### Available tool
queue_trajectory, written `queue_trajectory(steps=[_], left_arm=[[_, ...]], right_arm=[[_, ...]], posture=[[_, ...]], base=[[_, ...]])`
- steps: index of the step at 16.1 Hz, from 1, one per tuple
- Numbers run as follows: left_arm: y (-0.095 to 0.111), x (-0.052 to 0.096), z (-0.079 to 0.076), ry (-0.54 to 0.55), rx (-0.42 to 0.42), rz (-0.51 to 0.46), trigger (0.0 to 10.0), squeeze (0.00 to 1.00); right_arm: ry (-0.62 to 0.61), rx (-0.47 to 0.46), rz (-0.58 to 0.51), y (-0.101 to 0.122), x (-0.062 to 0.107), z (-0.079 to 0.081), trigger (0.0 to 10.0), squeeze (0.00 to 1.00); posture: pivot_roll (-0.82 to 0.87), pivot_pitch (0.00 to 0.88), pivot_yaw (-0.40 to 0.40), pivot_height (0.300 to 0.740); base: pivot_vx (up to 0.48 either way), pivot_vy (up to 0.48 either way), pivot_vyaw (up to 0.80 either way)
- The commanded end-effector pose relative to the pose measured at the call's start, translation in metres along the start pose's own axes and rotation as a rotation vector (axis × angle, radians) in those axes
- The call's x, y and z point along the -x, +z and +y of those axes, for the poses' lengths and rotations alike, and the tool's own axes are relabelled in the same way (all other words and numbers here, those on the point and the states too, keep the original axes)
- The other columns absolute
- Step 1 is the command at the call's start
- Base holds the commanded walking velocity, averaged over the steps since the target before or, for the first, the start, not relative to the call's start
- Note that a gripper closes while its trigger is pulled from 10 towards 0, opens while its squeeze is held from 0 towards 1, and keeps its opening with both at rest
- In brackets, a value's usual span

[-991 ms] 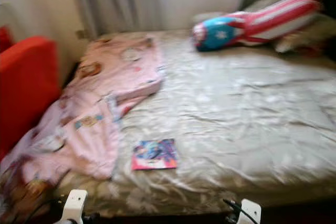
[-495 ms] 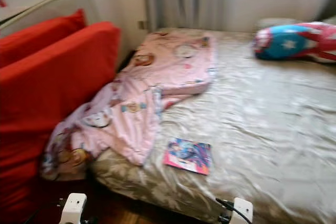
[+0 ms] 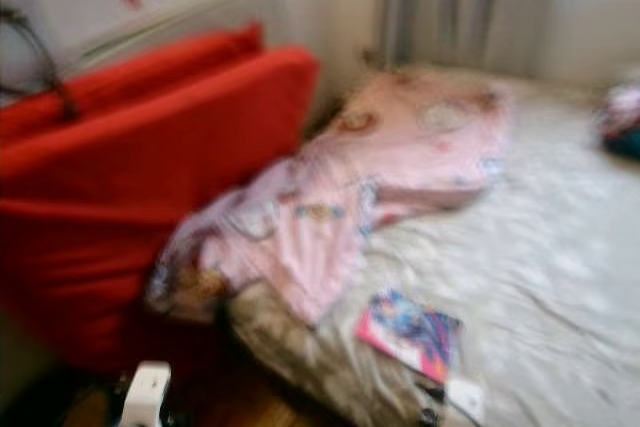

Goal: Clean up the room

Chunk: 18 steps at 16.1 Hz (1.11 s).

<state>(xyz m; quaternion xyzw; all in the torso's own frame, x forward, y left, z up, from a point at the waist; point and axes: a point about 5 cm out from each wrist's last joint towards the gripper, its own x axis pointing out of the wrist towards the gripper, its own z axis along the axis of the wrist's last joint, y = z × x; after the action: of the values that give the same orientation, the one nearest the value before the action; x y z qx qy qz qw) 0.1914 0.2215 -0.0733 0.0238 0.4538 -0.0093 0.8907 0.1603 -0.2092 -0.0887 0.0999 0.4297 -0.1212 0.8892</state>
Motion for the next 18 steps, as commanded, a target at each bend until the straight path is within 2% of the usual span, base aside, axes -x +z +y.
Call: queue_trajectory(steps=[1,5,8,10,12,15,16,17,18], left_arm=[[-0.005,0.002,0.007,0.017,0.002,0.016,10.0,0.00],[-0.004,0.002,0.007,0.020,0.007,0.007,10.0,0.00],[-0.001,0.003,0.008,0.044,0.059,-0.055,10.0,0.00],[0.003,0.004,0.009,0.076,0.120,-0.143,10.0,0.00],[0.007,0.005,0.009,0.079,0.149,-0.208,10.0,0.00],[0.013,0.008,0.008,0.083,0.202,-0.319,10.0,0.00],[0.014,0.009,0.009,0.087,0.196,-0.337,10.0,0.00],[0.080,0.009,-0.004,0.085,0.124,-0.566,10.0,0.00],[0.120,0.018,-0.010,0.066,0.109,-0.736,10.0,0.00]], right_arm=[[0.033,-0.005,-0.007,0.003,-0.002,0.012,10.0,0.00],[0.013,-0.034,-0.029,0.007,-0.003,0.011,10.0,0.00],[0.027,-0.014,-0.104,0.022,-0.004,0.015,10.0,0.00],[0.064,0.020,-0.267,0.048,-0.004,0.026,10.0,0.00],[0.112,0.021,-0.383,0.066,-0.002,0.036,10.0,0.00],[0.135,0.036,-0.562,0.090,0.005,0.040,10.0,0.00],[0.149,0.058,-0.596,0.094,0.008,0.041,10.0,0.00],[0.166,0.072,-0.643,0.099,0.011,0.042,10.0,0.00],[0.176,0.075,-0.678,0.103,0.014,0.043,10.0,0.00]], posture=[[-0.01,0.000,0.034,0.740],[-0.02,0.000,0.032,0.740],[-0.02,0.000,0.029,0.740],[-0.01,0.000,0.027,0.740],[-0.02,0.000,0.028,0.740],[-0.01,0.000,0.025,0.740],[-0.01,0.000,0.026,0.740],[-0.02,0.000,0.021,0.740],[-0.02,0.000,0.018,0.740]], base=[[0.000,0.000,0.80],[0.000,0.000,0.00],[0.000,0.000,0.00],[0.000,0.000,0.00],[0.000,0.000,0.00],[0.000,0.000,0.00],[0.000,0.000,0.00],[0.000,0.000,0.00],[0.000,0.000,0.00]])
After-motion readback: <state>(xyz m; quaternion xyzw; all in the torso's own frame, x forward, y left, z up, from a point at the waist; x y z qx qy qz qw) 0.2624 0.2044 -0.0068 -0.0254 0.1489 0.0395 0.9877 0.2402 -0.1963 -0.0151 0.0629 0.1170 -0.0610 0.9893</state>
